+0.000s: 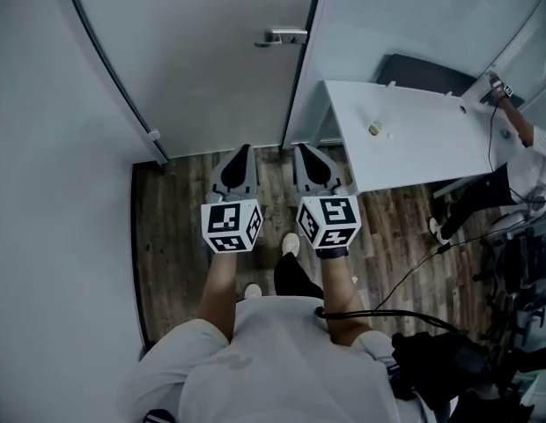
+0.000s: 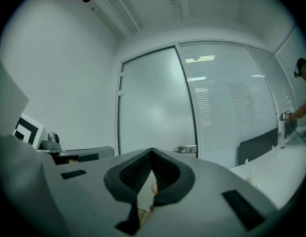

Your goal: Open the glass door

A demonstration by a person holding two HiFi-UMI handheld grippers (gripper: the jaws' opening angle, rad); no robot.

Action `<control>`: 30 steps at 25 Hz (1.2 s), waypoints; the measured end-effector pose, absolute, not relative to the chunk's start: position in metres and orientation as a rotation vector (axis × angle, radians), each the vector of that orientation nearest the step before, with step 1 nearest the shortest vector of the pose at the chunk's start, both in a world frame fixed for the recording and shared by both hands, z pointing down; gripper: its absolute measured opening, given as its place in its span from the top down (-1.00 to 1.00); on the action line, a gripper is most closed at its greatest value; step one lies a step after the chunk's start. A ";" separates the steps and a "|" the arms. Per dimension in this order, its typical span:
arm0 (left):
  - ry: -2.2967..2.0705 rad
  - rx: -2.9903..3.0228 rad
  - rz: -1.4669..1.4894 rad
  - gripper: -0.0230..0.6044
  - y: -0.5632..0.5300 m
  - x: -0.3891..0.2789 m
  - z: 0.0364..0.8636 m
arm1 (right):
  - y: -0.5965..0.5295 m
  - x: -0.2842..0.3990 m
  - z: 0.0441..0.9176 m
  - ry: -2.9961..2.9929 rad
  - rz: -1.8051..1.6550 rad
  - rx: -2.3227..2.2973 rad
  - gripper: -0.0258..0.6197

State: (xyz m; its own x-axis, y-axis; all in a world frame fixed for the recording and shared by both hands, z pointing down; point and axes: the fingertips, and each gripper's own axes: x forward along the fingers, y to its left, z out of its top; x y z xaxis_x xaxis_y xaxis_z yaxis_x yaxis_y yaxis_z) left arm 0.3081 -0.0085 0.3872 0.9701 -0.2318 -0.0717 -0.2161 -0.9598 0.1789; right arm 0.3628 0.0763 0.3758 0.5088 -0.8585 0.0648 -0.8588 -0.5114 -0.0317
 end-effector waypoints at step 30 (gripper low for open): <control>-0.379 3.084 -0.040 0.96 -0.133 0.674 0.383 | -0.038 0.717 0.375 -1.585 0.199 2.766 0.93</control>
